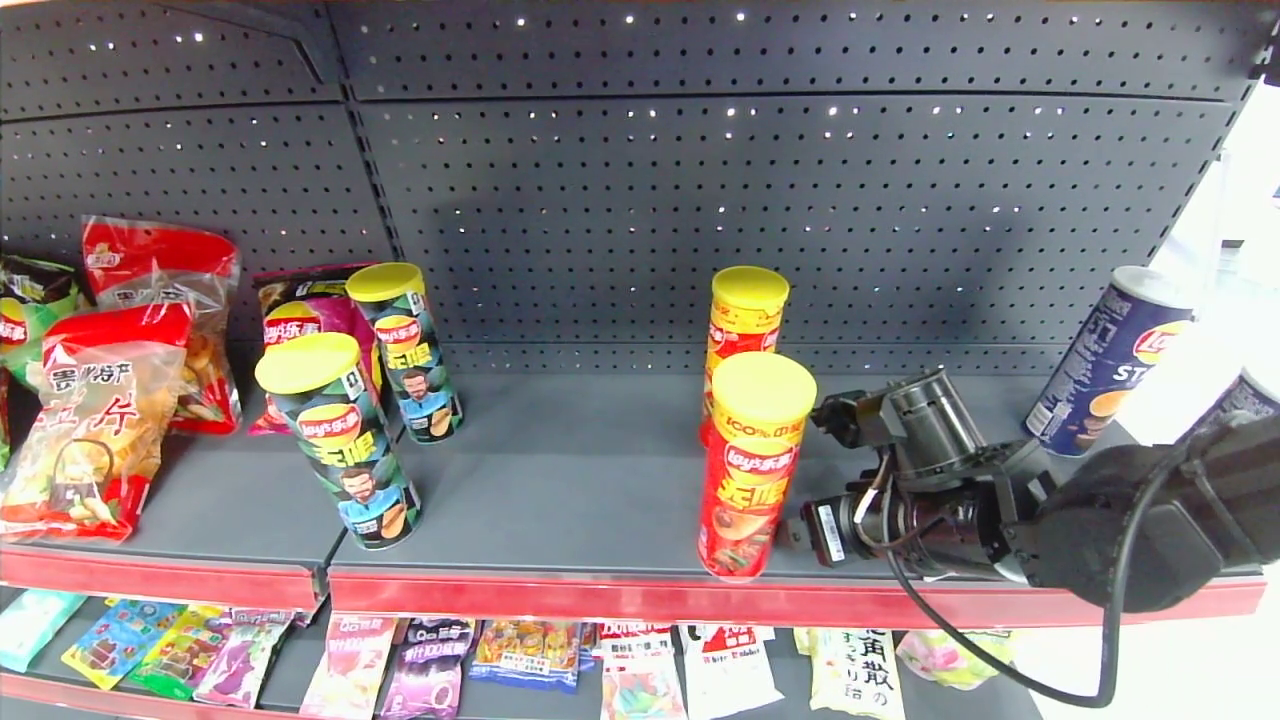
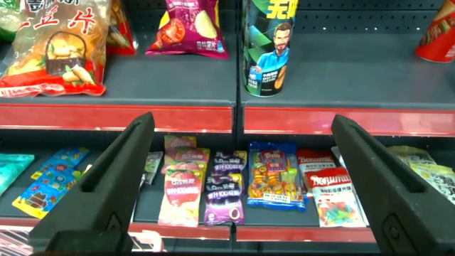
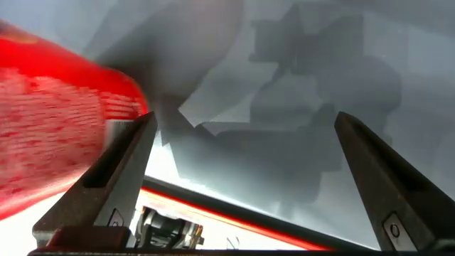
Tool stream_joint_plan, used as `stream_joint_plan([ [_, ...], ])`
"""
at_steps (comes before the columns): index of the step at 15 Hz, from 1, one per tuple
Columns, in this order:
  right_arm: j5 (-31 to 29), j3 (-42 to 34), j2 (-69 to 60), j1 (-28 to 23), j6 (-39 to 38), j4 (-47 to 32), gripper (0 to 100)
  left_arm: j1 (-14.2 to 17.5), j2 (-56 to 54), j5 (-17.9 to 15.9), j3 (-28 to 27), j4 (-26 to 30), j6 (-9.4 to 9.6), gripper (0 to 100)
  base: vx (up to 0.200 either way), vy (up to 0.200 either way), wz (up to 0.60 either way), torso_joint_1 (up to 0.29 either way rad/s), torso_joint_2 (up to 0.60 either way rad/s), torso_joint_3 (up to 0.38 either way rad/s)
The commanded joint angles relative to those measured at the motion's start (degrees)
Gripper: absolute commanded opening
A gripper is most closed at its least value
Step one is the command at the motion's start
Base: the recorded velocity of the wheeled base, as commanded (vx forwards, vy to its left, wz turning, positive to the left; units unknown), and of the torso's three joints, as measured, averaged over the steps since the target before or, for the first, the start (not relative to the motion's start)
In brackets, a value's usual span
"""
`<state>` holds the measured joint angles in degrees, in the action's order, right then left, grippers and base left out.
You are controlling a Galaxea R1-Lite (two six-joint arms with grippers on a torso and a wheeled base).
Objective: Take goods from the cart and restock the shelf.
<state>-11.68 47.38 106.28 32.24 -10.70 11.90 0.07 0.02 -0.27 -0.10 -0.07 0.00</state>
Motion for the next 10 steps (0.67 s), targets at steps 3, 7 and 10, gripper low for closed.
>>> stream_joint_plan([
  [3,0.0,0.3,0.3,0.9,0.0,0.1,100,0.0,0.0,0.0,0.0,0.0,0.00,100,0.000,0.000,0.00,0.000,0.00,0.000],
  [7,0.0,0.3,0.4,1.3,0.0,0.1,100,0.0,0.0,0.0,0.0,0.0,0.00,100,0.000,0.000,0.00,0.000,0.00,0.000],
  [10,0.0,0.5,0.5,1.3,0.0,0.1,100,0.0,0.0,0.0,0.0,0.0,0.00,100,0.000,0.000,0.00,0.000,0.00,0.000],
])
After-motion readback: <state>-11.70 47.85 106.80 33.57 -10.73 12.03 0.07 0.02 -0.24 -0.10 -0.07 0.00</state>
